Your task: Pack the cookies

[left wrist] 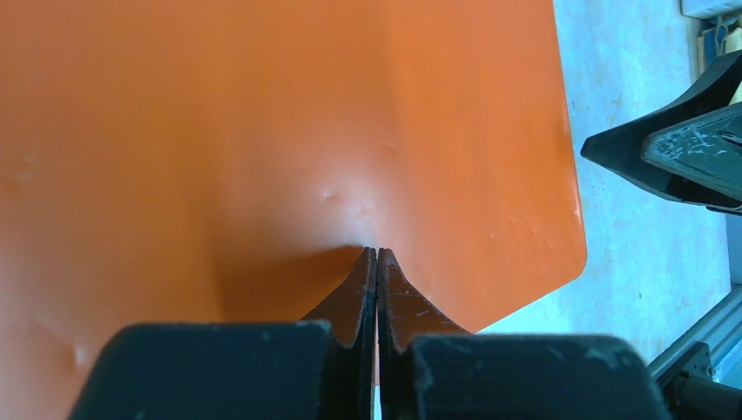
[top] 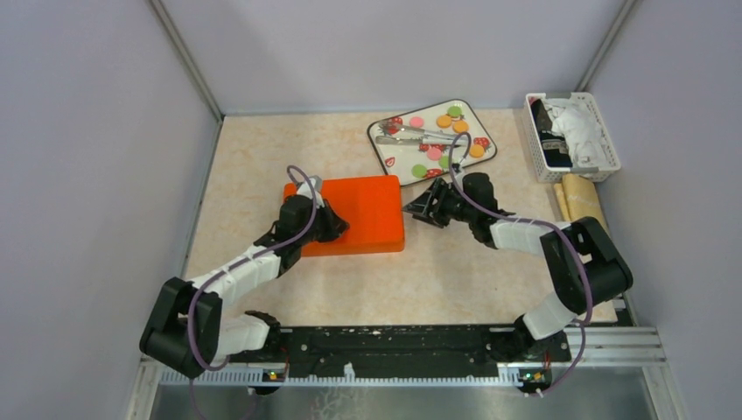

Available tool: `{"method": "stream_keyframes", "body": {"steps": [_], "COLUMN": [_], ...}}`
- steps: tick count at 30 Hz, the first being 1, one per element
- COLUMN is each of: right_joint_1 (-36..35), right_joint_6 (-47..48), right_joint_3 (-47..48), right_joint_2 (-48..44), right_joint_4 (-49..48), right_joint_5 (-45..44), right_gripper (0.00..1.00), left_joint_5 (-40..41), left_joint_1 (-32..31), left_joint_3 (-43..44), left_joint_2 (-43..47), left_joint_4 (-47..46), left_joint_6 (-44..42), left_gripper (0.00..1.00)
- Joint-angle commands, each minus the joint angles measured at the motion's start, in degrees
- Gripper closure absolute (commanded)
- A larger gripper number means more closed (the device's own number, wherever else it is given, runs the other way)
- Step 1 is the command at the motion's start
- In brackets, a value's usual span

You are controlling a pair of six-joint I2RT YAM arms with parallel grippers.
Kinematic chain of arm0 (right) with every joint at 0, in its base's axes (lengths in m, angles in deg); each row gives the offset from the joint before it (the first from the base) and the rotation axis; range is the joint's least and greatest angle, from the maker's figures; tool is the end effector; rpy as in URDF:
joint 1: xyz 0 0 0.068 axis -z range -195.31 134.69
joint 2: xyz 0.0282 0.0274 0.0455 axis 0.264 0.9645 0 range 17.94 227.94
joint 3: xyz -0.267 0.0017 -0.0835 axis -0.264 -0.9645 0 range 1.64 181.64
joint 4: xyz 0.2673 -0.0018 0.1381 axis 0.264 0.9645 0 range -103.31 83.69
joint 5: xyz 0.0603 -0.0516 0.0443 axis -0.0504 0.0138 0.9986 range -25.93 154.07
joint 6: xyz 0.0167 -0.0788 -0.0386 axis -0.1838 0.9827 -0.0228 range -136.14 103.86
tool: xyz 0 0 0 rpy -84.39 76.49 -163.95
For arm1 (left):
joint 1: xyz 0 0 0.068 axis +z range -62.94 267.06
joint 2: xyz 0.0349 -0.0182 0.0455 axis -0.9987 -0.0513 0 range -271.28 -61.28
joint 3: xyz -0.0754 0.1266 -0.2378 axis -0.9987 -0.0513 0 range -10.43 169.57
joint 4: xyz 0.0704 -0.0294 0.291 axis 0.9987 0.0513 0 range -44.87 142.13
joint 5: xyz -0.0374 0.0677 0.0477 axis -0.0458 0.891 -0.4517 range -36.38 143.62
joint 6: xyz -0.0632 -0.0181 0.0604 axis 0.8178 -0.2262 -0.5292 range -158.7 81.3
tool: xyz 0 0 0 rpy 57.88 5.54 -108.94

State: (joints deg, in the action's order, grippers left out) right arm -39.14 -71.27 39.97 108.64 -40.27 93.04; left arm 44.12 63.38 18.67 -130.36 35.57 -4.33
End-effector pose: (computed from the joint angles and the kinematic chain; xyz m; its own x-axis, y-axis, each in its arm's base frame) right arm 0.3280 0.1871 0.1327 -0.8428 0.4124 -0.3460 -0.1090 0.4987 0.8599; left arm 0.2812 -0.1376 0.1514 -0.6797 -0.3099 -0.6648 0.1729 0.8131 -0.5558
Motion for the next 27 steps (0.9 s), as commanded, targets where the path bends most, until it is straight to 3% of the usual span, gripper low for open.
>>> {"method": "stream_keyframes", "body": {"steps": [1,5,11,16,19,23,27], "right_joint_1": [0.2,0.04,-0.83,-1.02,-1.35,-2.03,-2.8], "right_joint_6": [5.12,8.37,13.26,16.58,18.86,21.19,22.36], "right_joint_3": [2.41,3.83,7.16,12.5,16.1,19.82,23.57], "right_joint_2": [-3.79,-5.39,-6.13,-3.55,-1.45,1.82,5.51], "right_joint_4": [7.62,13.96,22.53,29.82,33.9,37.62,40.57], "right_joint_5": [-5.09,-8.93,-14.26,-19.3,-22.02,-23.75,-24.07], "right_gripper": [0.47,0.48,0.54,0.67,0.79,0.97,1.0], "left_joint_5": [-2.35,-1.7,18.43,29.63,30.73,37.15,39.22], "left_joint_1": [-0.31,-0.32,1.67,8.26,14.43,16.63,16.65], "left_joint_3": [1.42,5.55,16.05,23.66,24.51,23.07,18.22], "left_joint_2": [-2.1,-0.41,9.3,10.39,8.57,4.16,1.83], "left_joint_4": [-3.66,0.08,19.96,33.06,36.98,40.94,38.74], "left_joint_6": [-1.56,-2.04,1.43,2.87,4.6,10.25,14.4], "left_gripper": [1.0,1.0,1.0,1.0,1.0,1.0,1.0]}}
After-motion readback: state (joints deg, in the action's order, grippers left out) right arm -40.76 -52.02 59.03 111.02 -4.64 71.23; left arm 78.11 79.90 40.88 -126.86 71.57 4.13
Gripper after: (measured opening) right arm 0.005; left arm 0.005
